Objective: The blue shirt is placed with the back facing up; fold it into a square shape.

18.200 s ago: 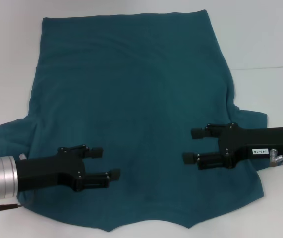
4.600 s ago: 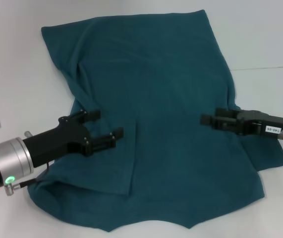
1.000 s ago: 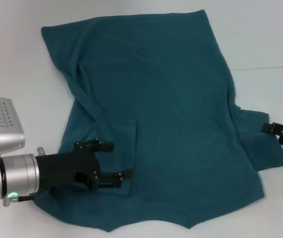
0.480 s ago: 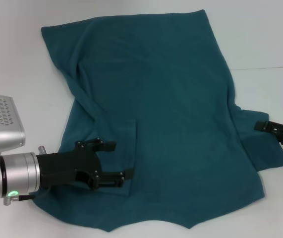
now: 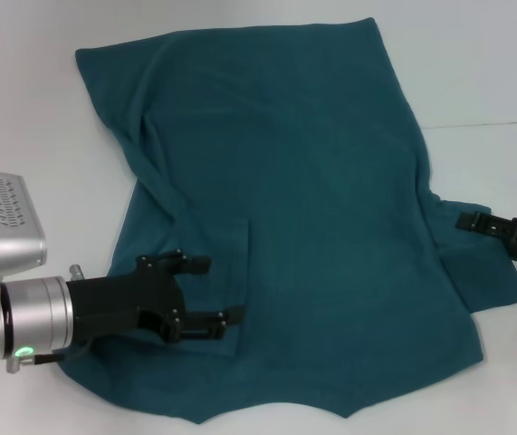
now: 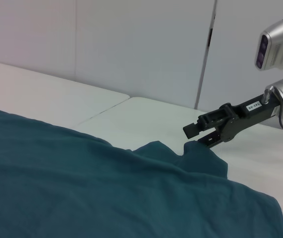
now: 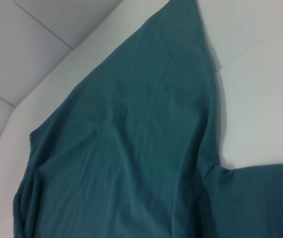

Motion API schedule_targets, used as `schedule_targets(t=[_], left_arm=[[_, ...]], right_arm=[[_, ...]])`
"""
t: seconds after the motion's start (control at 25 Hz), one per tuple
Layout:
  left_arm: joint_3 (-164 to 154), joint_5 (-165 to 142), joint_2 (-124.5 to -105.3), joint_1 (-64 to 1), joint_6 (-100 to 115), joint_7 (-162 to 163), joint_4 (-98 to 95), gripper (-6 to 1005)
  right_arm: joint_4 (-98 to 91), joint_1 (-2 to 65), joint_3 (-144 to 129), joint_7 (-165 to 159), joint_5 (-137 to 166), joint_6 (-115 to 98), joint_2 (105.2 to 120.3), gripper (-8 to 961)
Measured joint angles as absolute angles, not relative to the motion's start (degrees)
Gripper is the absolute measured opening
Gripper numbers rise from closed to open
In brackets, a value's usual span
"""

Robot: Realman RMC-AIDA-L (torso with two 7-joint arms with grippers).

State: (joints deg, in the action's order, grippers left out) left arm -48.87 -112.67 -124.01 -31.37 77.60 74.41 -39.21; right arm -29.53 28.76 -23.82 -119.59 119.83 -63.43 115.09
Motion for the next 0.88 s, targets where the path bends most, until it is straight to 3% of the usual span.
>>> schedule_targets(t=[0.36, 0.48, 0.68, 0.88], left_arm=[[-48.86, -112.71, -124.01, -31.36, 77.52, 74.51, -39.31, 905], [-48.86, -112.73, -124.01, -31.29, 77.51, 74.53, -39.43, 905], [-48.78, -112.76, -124.01, -31.20, 77.61, 74.53, -39.57, 906], [-48.50, -112.77, -124.01, -30.97, 77.92, 74.60, -39.68, 906]], right_arm=[[-29.26, 28.63, -23.81, -118.12, 116.30, -62.62, 115.75, 894], [-28.89, 28.56, -23.82, -118.11, 116.15, -62.53, 115.76, 816], [-28.81, 27.92, -23.82, -116.96, 114.28, -62.21, 116.24, 593], [-28.81, 26.43, -23.82, -114.38, 109.95, -62.37, 116.62, 482]])
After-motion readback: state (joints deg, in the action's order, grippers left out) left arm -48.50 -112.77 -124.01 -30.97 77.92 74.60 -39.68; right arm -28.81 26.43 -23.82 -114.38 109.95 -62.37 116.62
